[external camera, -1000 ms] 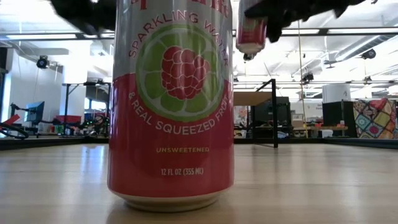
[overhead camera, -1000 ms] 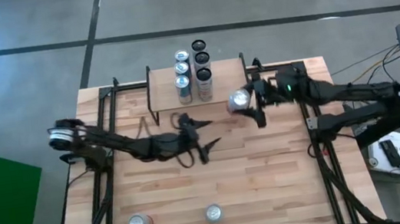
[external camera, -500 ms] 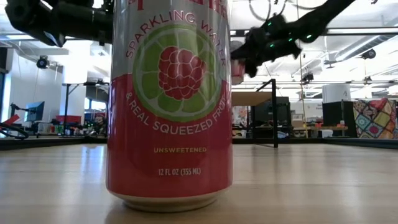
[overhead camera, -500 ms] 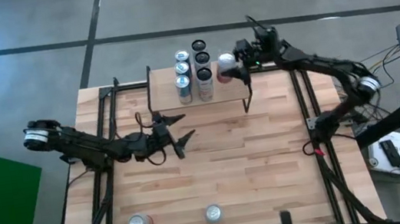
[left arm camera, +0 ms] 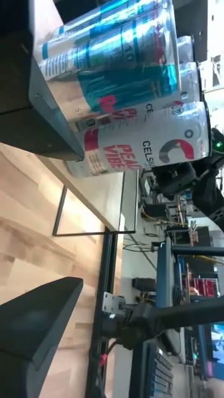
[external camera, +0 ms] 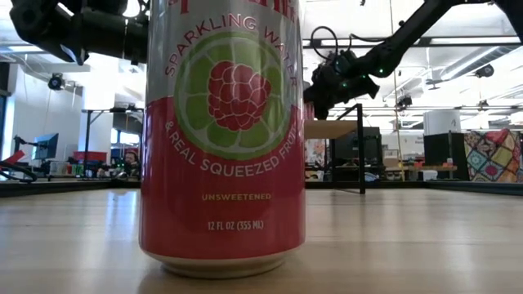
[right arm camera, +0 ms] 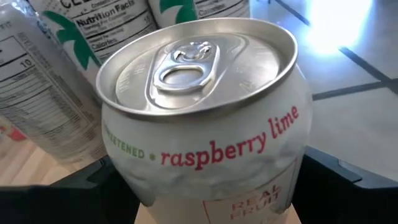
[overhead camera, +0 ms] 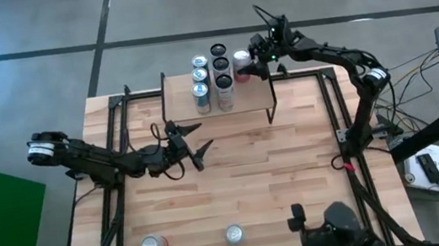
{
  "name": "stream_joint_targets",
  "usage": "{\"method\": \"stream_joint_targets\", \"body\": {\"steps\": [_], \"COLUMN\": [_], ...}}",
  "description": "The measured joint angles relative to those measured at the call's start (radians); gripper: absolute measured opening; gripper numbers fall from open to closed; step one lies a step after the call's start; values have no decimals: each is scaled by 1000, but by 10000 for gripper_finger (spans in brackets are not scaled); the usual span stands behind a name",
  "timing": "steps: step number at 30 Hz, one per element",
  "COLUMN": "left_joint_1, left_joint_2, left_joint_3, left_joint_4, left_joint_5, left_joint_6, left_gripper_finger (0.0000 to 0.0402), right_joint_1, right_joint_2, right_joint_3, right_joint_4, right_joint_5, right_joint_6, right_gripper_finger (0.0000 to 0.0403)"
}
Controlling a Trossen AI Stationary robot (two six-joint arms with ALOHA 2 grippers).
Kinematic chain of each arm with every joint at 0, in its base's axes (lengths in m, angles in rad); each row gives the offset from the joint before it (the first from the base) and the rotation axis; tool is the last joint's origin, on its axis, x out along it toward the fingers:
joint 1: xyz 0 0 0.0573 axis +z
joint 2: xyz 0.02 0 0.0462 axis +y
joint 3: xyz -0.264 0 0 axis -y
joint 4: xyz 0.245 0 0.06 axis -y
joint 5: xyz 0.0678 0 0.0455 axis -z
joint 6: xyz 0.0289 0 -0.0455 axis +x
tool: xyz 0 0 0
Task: Place canned beverage on shelf
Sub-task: Put the middle right pink-white soda can on the shelf
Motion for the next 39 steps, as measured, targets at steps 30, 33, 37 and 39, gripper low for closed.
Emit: {"method": "stream_joint_targets", "body": {"steps": [30,33,37,39], "left_joint_1": [94,94,94,94], "left_joint_2": [2,2,2,2], "left_joint_3": [22,22,22,22], "left_joint_4": [-17,-17,-18,-21], "left_joint_5": [3,3,2,2], "left_joint_6": [42,42,42,42], "left_gripper_finger": [308,308,308,308], "right_joint_1": [0,0,0,0], "right_joint_2": [29,40,30,13], "right_joint_3": [4,8,10,10], "right_joint_4": [60,69,62,63], "right_joint_5": [-19,-17,-5,14], "right_joint_6": [-95,-76,-71,-59], "right_gripper_finger": [339,344,345,346]}}
